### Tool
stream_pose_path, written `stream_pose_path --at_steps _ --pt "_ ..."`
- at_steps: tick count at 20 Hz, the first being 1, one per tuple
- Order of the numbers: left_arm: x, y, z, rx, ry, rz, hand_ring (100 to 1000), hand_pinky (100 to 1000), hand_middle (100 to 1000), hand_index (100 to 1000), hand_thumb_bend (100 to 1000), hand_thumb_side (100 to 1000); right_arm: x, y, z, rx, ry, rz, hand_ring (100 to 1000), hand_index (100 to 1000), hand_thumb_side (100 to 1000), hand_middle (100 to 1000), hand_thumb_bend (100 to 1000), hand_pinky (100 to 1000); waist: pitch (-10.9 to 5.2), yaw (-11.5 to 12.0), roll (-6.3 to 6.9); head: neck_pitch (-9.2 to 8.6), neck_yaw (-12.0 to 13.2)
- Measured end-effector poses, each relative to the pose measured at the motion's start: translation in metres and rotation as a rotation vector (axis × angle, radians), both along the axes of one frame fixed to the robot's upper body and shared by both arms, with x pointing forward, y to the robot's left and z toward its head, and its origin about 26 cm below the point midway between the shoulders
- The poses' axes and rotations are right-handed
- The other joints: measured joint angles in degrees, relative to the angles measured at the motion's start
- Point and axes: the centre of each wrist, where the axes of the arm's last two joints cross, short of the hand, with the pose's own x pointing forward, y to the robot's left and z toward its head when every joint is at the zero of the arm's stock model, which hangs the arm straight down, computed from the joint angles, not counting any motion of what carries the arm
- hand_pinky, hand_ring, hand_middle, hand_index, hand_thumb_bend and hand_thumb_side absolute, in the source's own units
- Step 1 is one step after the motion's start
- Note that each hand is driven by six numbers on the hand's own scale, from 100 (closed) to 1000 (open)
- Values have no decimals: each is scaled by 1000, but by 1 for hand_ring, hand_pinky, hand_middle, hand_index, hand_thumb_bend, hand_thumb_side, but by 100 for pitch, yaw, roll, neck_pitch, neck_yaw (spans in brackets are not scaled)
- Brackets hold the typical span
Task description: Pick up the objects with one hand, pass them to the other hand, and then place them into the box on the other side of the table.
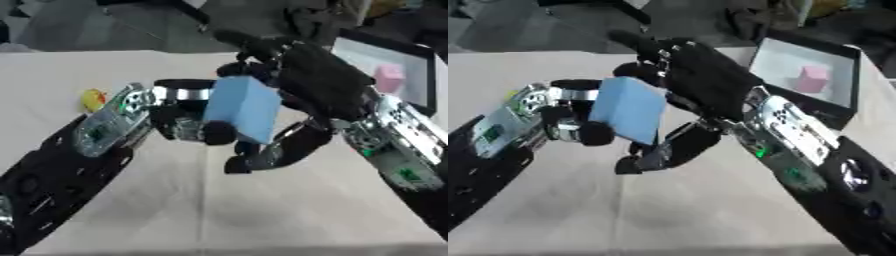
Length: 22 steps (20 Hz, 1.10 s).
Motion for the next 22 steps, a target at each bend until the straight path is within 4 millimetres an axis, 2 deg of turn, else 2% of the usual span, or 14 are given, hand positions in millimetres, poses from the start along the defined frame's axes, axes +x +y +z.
stream_pose_path --at_steps 2,17,22 --pt "3 2 -5 5 -11 20 530 640 393 619 100 763 0 0 0 4 -1 -4 775 850 987 1000 868 649 0 -5 2 0 4" --pt "22 16 -38 30 -47 177 530 639 392 618 100 768 2 -3 0 59 0 -8 778 830 945 1000 880 594 0 -35 7 0 20" --pt "26 17 -44 35 -51 201 529 639 391 617 100 769 2 -2 0 77 2 -3 778 793 910 1000 797 575 0 -36 7 0 21"
